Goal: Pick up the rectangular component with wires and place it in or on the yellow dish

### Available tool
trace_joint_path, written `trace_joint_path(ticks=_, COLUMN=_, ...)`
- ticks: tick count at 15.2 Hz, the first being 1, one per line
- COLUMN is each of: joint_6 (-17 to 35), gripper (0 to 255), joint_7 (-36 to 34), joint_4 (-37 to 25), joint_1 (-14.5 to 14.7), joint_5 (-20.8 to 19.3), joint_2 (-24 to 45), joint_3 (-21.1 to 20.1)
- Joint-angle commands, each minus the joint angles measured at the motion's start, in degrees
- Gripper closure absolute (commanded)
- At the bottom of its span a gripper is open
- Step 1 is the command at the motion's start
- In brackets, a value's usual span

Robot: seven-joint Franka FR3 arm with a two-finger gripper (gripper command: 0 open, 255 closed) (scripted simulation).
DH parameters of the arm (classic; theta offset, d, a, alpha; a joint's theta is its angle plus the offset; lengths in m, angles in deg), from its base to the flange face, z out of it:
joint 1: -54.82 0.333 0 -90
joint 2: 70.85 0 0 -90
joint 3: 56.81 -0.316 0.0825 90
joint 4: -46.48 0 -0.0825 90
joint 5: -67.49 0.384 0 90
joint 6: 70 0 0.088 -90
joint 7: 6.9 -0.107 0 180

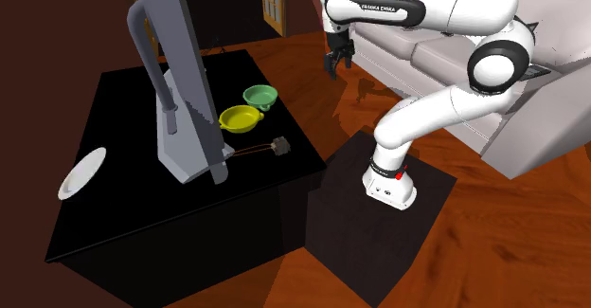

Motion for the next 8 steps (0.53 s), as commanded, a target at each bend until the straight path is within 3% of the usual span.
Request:
trace_joint_path(ticks=1, joint_6=0.0, gripper=0, joint_7=0.0, joint_4=0.0, joint_1=0.0, joint_5=0.0, joint_2=0.0, joint_3=0.0)
trace_joint_path(ticks=8, joint_6=13.1, gripper=0, joint_7=6.2, joint_4=3.0, joint_1=5.5, joint_5=2.1, joint_2=7.6, joint_3=-1.7)
